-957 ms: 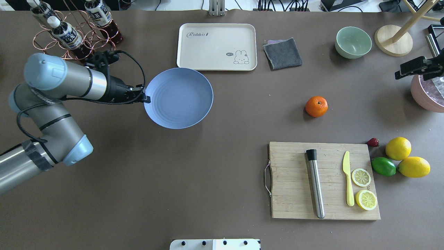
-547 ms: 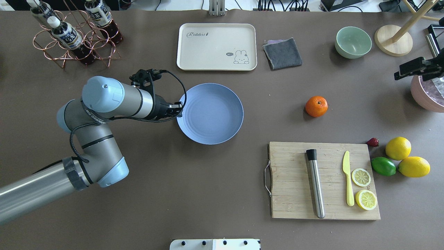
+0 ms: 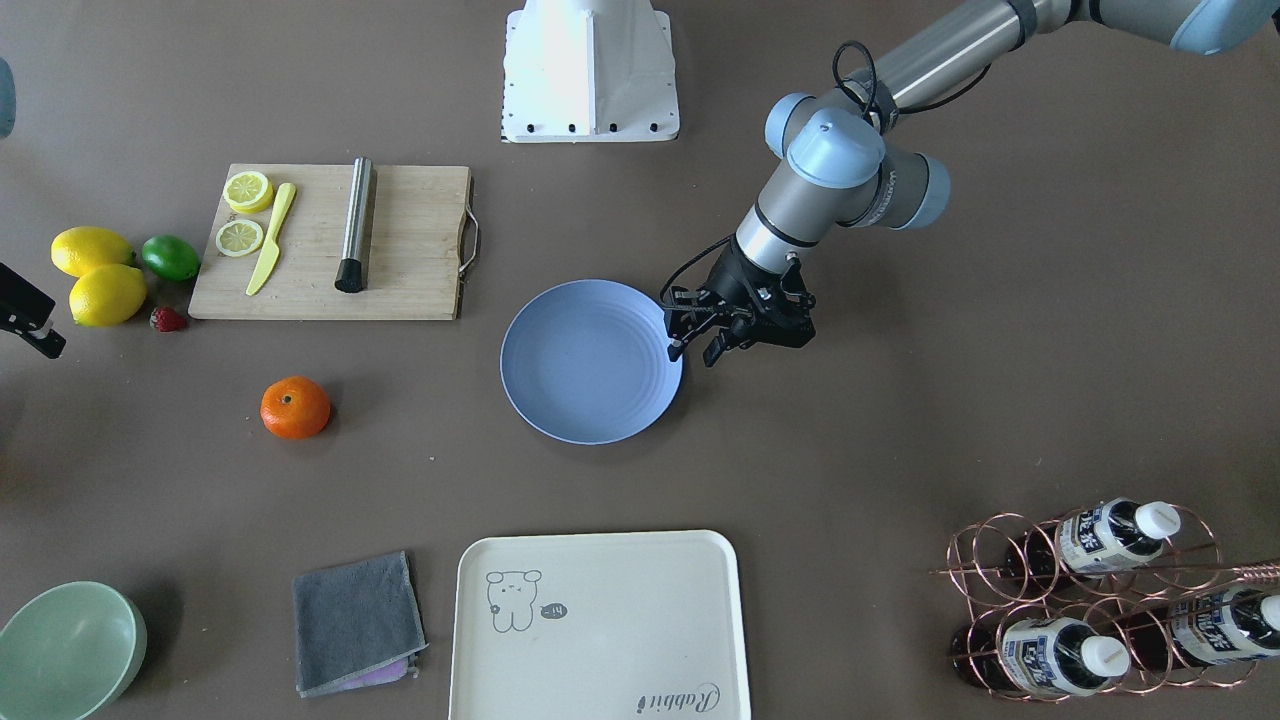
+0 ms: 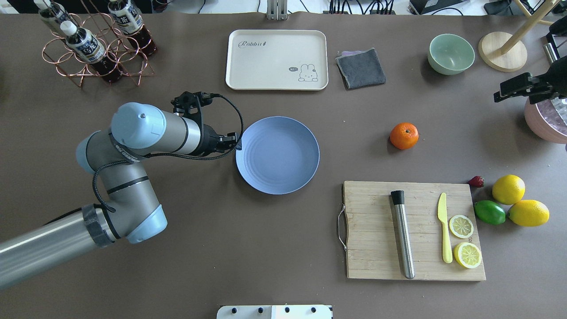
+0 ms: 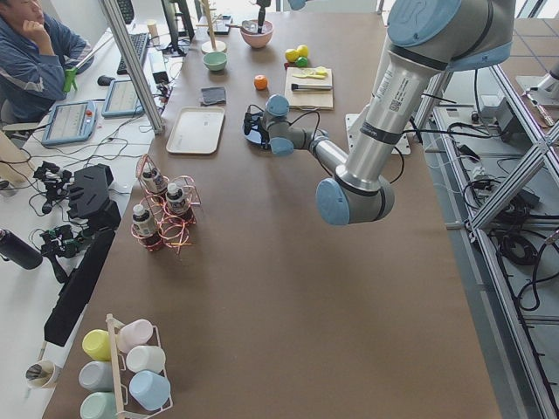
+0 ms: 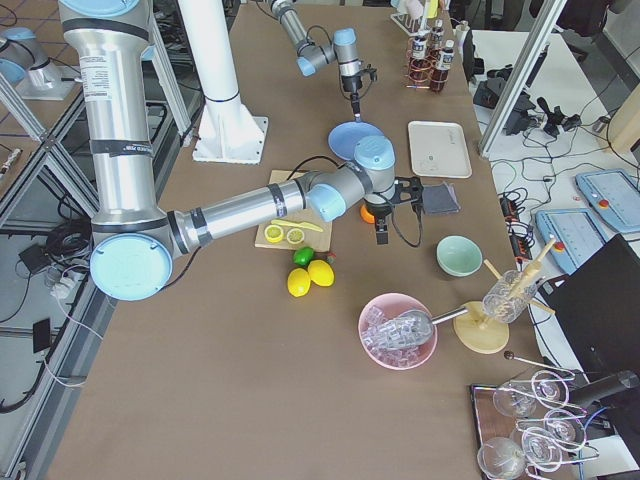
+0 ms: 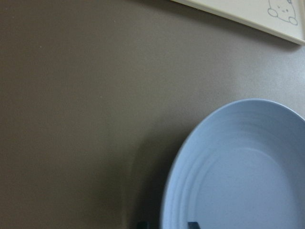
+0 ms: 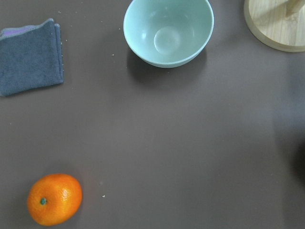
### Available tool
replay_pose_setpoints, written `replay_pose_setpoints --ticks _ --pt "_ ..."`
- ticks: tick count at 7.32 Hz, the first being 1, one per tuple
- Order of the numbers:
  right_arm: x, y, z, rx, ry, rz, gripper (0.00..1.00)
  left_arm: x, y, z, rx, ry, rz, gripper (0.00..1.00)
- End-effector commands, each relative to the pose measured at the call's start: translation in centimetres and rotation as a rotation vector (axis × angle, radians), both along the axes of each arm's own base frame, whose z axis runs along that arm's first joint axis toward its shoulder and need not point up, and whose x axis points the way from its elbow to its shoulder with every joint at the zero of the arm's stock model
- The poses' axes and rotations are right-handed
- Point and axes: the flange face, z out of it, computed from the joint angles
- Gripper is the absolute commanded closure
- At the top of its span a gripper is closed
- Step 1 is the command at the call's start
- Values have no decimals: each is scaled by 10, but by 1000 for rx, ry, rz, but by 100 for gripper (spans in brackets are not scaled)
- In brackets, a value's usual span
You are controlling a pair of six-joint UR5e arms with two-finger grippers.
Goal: Pick orange to plate
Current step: 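Slide the blue plate with the left gripper toward the table center, then release the plate and withdraw the left arm while the right gripper reaches toward the orange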
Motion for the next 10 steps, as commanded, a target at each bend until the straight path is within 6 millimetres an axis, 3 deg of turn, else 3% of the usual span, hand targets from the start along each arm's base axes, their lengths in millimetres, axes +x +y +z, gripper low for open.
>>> replay_pose_setpoints --ticks 1,2,3,4,6,7,8,9,10 --pt "-71 -6 -29 -43 12 16 2 -133 -44 19 13 -59 56 2" --pt "-106 -16 -50 -61 77 21 2 -213 -64 45 55 -137 76 2" --pt "-133 -17 -69 -84 107 -10 2 -281 -67 79 105 -207 115 2" --pt "-155 -15 -64 -87 127 -34 1 -348 -76 107 150 -255 150 2" --pt "-181 -12 -50 -102 149 -70 1 -489 -90 142 168 -366 207 2" --pt "-190 -10 -48 -103 154 -84 1 -530 -87 159 165 -415 258 2" --pt "-199 -8 -44 -108 160 -99 1 -557 -72 182 155 -442 265 2" --pt "-210 -10 -38 -88 164 -98 1 -561 -53 218 103 -452 277 2" --pt "-222 -15 -26 -72 155 -103 1 -564 -48 217 109 -477 272 2"
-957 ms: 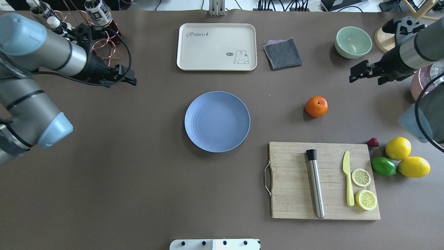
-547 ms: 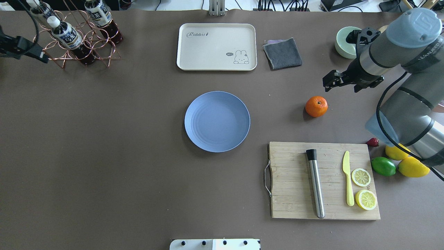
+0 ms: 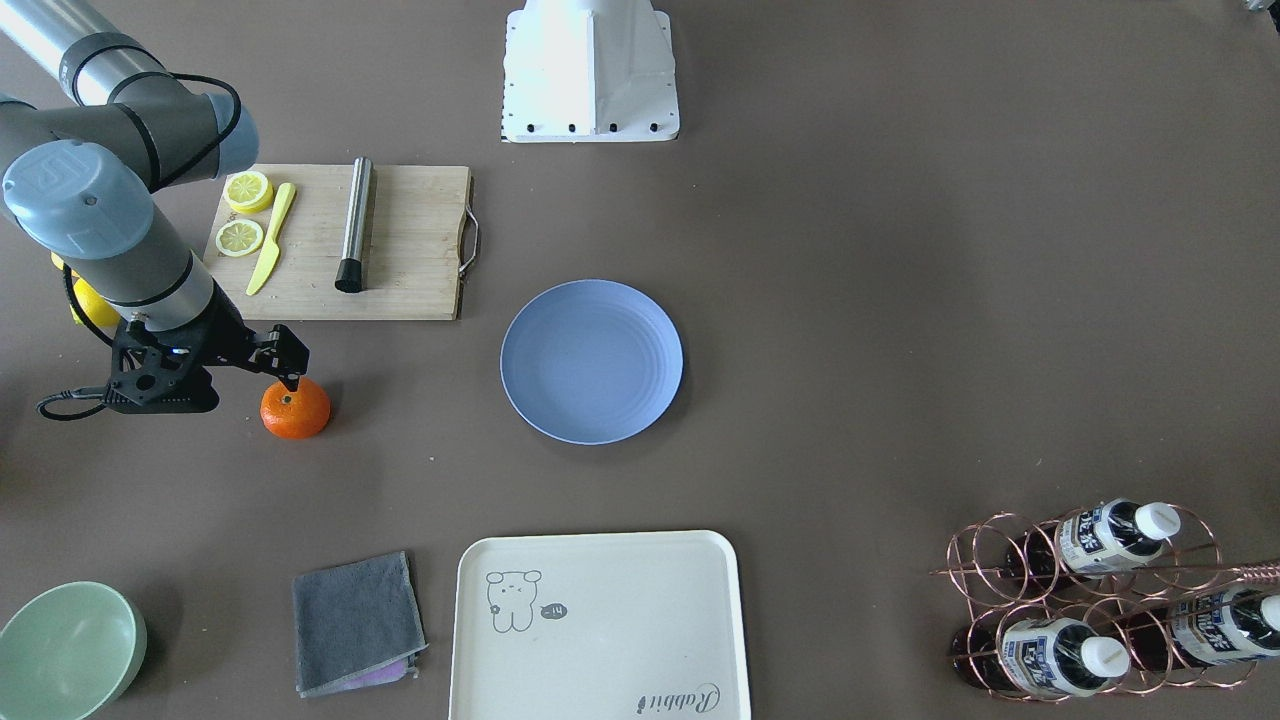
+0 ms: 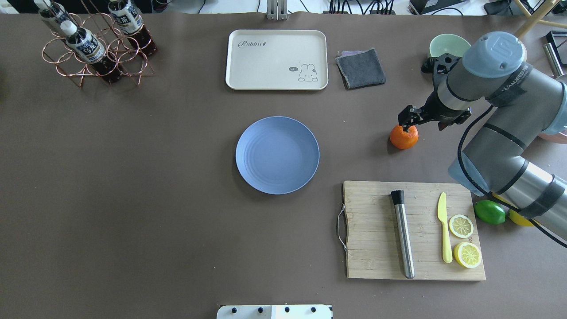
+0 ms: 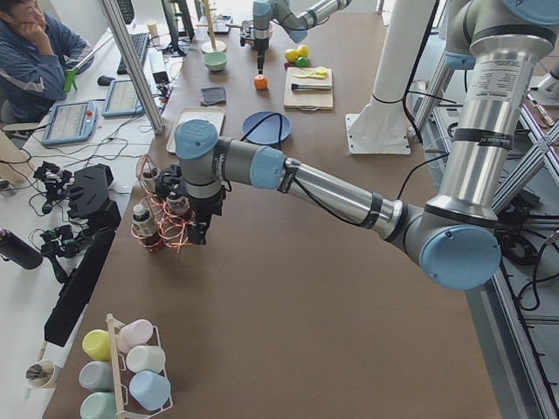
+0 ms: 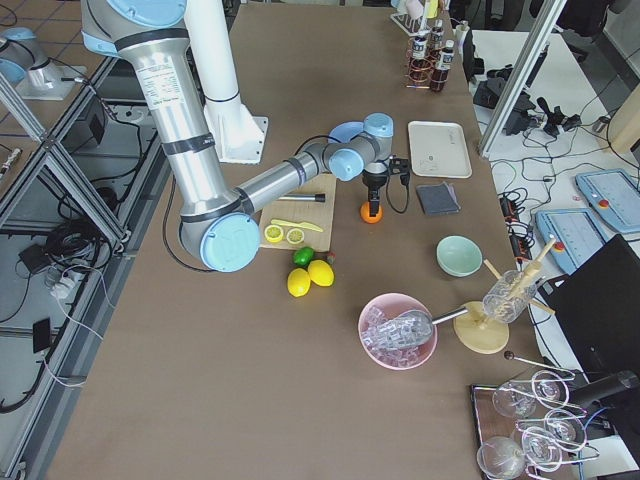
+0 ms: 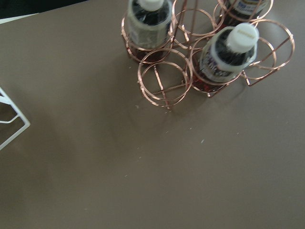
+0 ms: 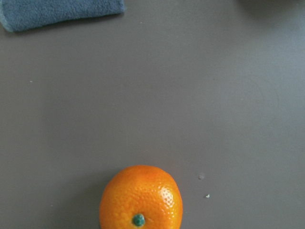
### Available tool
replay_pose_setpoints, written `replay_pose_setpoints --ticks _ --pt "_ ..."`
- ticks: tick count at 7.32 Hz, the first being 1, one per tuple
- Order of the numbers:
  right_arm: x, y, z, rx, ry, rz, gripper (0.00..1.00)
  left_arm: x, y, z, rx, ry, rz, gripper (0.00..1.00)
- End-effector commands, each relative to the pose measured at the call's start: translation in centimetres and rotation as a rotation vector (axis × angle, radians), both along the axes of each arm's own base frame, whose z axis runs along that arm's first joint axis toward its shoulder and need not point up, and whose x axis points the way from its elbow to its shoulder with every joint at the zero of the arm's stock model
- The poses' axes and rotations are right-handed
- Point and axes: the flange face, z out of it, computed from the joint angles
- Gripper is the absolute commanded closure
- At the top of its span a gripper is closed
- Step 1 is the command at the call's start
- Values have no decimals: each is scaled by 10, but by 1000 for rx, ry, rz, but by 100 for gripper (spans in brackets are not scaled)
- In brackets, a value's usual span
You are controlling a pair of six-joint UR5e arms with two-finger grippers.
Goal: Pick orange to plate
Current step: 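Release the plate and withdraw the left arm while the right gripper reaches toward the orange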
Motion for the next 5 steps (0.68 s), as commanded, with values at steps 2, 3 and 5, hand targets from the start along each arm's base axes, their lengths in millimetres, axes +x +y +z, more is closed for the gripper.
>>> replay_pose_setpoints --ticks 2,3,5 --pt "-30 -3 26 15 -19 -7 1 -9 17 16 -16 -20 2 2" --pt "-37 -1 22 11 -24 -7 1 -9 19 18 -19 -19 2 2" --pt "-48 5 19 9 -16 7 1 -9 21 20 -19 -19 3 2"
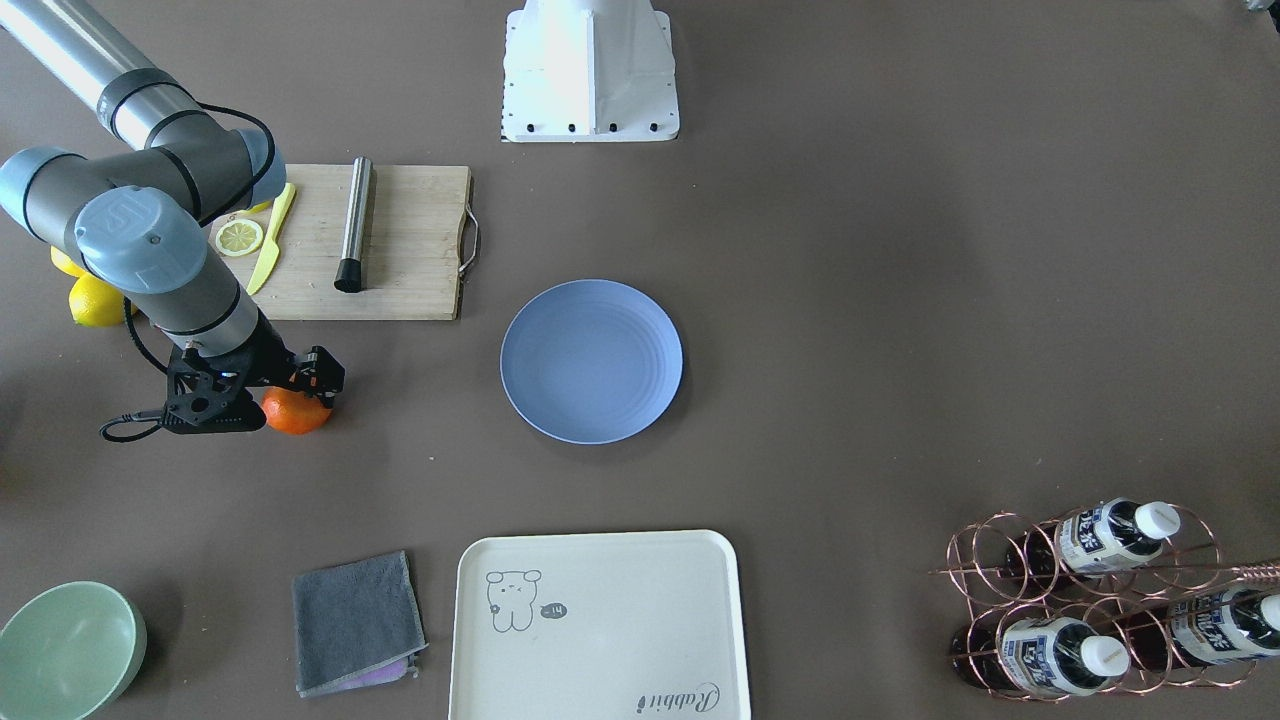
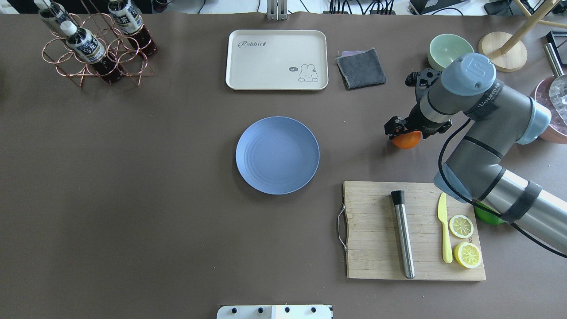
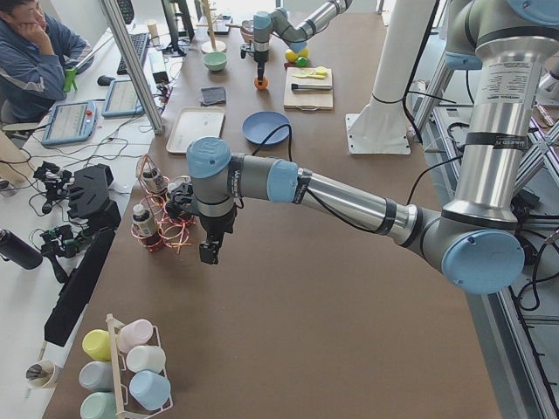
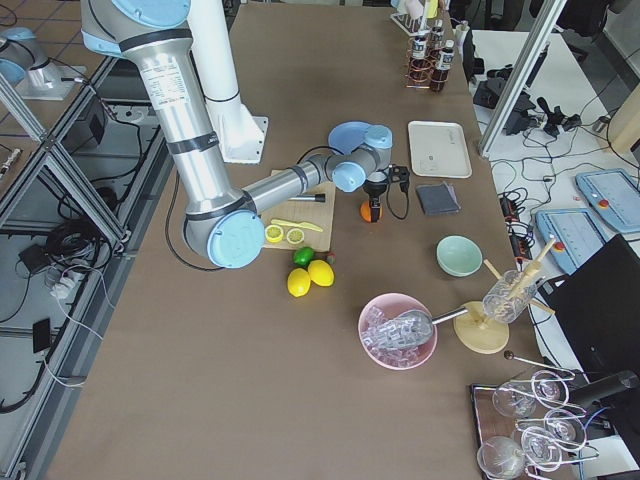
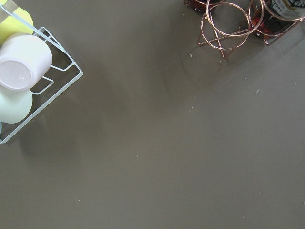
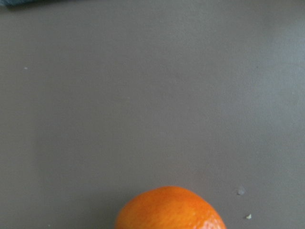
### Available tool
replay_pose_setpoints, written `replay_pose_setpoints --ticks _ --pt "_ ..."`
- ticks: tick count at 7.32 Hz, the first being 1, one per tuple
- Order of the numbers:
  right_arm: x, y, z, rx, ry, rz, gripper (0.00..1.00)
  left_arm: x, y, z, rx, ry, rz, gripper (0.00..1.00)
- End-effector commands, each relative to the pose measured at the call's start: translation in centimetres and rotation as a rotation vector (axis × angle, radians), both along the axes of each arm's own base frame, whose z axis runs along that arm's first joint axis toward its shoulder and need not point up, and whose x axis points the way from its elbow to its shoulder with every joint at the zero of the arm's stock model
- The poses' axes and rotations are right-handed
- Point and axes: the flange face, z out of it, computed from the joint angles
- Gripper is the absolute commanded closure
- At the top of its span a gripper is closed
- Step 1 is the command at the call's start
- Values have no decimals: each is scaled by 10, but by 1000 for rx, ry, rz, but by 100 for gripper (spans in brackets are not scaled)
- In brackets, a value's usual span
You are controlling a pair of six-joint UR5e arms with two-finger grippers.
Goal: Pick orange to plate
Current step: 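Lower the right gripper onto the orange and close on it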
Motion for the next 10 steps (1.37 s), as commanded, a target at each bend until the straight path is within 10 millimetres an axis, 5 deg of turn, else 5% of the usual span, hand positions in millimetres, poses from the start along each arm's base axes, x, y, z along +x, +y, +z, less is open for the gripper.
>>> replay_pose_setpoints --ticks 1,10 --pt "-7 -2 -17 17 -14 12 1 1 1 1 0 2 3 2" --pt "-7 -3 -17 24 -15 0 1 1 1 1 2 2 3 2"
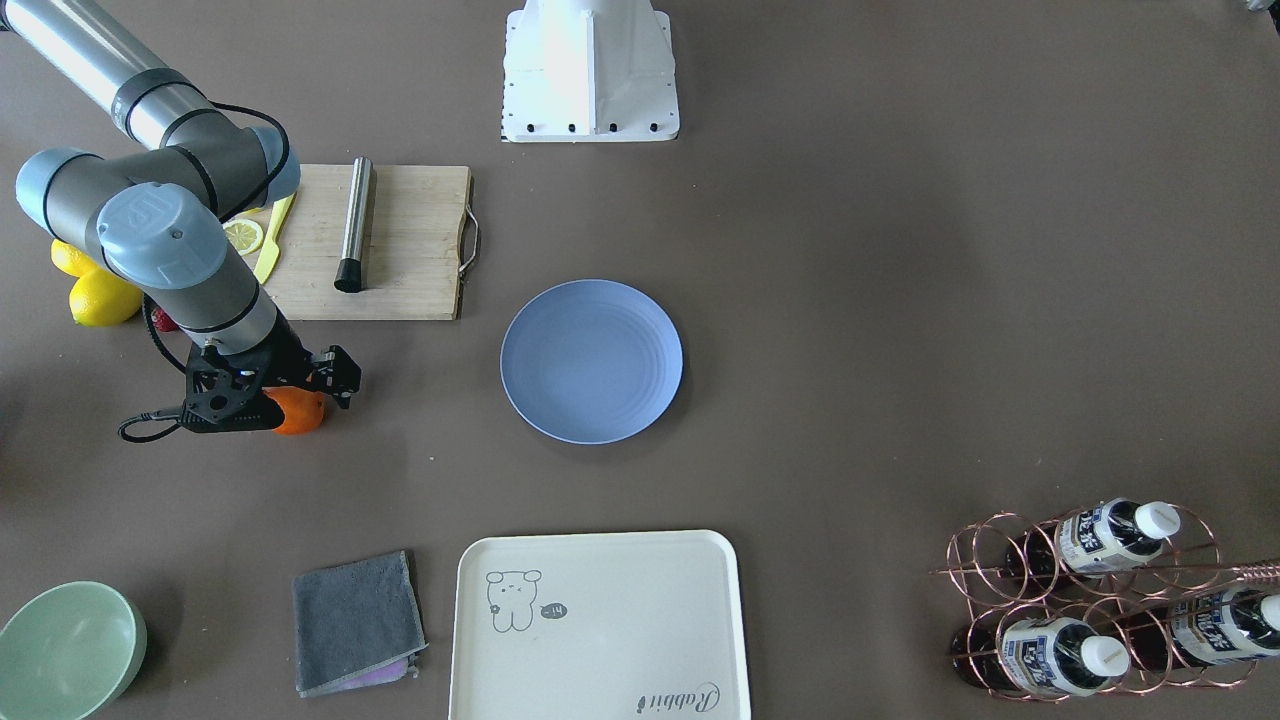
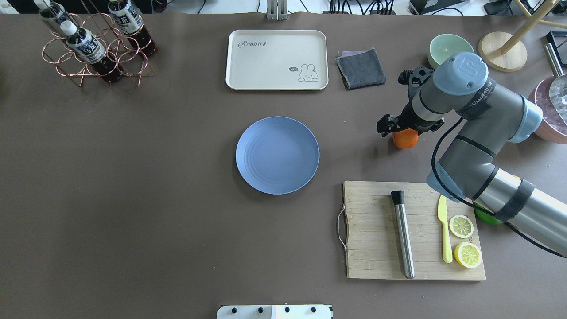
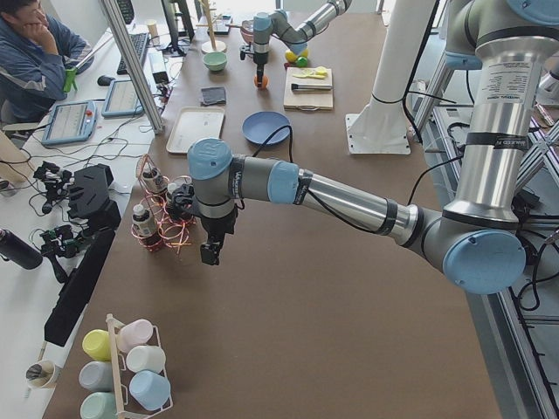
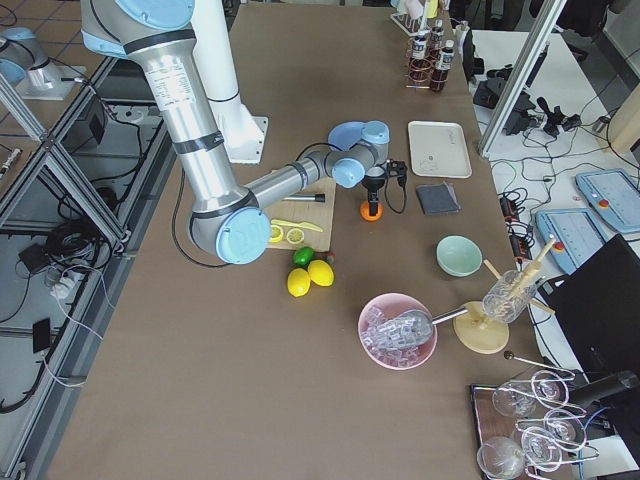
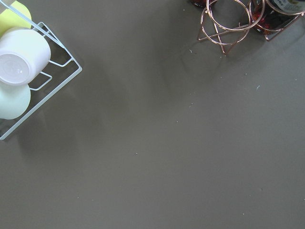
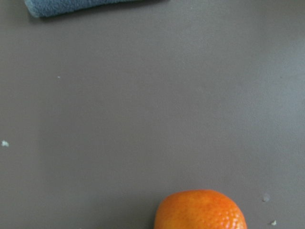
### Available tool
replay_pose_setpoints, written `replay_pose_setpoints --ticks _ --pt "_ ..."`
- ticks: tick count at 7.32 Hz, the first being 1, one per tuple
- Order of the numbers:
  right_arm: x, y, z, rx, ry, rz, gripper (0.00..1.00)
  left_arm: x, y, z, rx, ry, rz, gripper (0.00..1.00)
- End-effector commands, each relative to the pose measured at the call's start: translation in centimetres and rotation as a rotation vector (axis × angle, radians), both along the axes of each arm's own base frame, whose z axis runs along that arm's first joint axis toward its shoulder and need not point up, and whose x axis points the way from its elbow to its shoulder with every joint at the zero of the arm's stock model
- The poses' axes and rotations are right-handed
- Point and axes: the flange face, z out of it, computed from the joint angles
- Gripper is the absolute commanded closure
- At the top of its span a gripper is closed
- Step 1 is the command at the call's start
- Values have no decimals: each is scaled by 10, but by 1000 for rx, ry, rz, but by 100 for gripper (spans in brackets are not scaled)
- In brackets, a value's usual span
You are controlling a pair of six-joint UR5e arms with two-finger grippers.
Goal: Pick orange to plate
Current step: 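Lower the right gripper onto the orange and close on it, then carry the orange with the right gripper over the blue plate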
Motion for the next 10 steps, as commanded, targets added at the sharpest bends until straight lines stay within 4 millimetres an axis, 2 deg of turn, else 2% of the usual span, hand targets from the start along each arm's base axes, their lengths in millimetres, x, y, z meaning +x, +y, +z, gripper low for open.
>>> replay_pose_setpoints --ticks 1,2,3,4,5,6,7,8,9,10 --pt "-1 2 3 2 4 -6 2 0 0 0 1 0 0 2" --pt "-3 3 4 2 8 -7 4 1 -1 -1 2 0 2 2" --pt "-3 4 6 1 11 -7 18 2 0 0 1 0 3 2" --pt "-2 4 5 2 10 -6 63 2 0 0 1 0 3 2" --pt "3 3 -9 13 -13 2 100 2 0 1 -1 0 5 2" --pt "25 -1 -48 0 -40 27 100 3 0 2 -2 0 6 2" --pt "30 -7 -110 -75 -79 70 100 3 0 3 -4 0 6 2" --pt "-1 -4 -154 -159 -115 145 100 5 5 9 -13 0 9 2" --pt "-40 9 -195 -190 -140 203 100 5 5 9 -15 0 9 2" --pt "-92 22 -225 -204 -135 261 100 5 6 11 -19 0 9 2"
